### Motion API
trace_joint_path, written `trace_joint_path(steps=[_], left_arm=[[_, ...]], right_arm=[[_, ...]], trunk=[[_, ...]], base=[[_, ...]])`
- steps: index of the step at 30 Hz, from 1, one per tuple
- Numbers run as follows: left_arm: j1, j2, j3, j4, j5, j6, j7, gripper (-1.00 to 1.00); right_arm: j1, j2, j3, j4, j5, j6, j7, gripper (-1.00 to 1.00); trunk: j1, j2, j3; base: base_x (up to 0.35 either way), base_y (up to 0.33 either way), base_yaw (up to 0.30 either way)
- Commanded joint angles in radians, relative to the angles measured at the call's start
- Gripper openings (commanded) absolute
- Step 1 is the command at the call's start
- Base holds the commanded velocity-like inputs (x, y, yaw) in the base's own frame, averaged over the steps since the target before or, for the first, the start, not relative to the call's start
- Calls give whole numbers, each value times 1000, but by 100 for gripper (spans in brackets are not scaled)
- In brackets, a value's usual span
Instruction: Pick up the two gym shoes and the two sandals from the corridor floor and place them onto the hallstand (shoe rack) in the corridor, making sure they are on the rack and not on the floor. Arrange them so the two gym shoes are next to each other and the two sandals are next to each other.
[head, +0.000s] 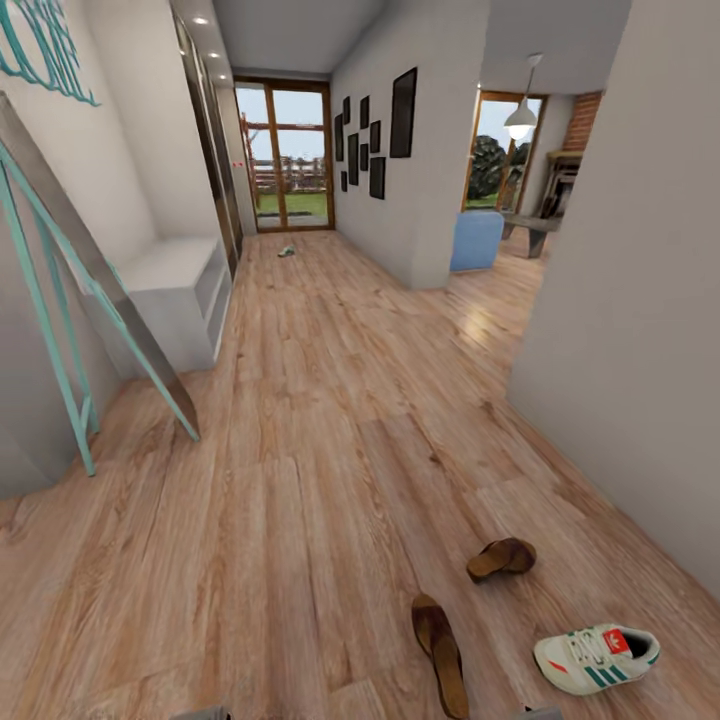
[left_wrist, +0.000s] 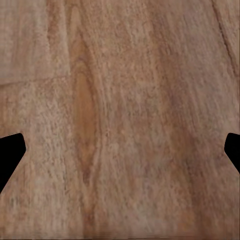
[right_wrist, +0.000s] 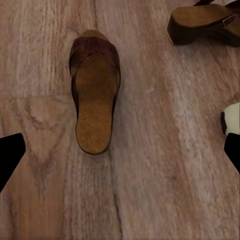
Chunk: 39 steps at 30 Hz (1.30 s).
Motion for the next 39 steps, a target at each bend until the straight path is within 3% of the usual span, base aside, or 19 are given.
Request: trace_joint_path(steps=[1,23,36,39], left_arm=[[-1,0,-2,1,9,-3,-1,100],[-1,0,-2,0,7,-3,-1,100],[-1,1,-2,0,7,-3,-1,100],[-8,4,-1,-49,6,2,-6,100]], right_arm=[[0,0,0,0,6,-3,0,100],[-1,0,0,0,5,-3,0,100],[-1,1,1,-4,5,-3,-1,100],[-1,2,2,-46,5,0,-1,100]], trunk=[[0,0,-1],[0,0,-1],[0,0,-1],[0,0,-1]], base=[[0,0,278],[-68,-73,274],[-4,-4,24],[0,0,0]])
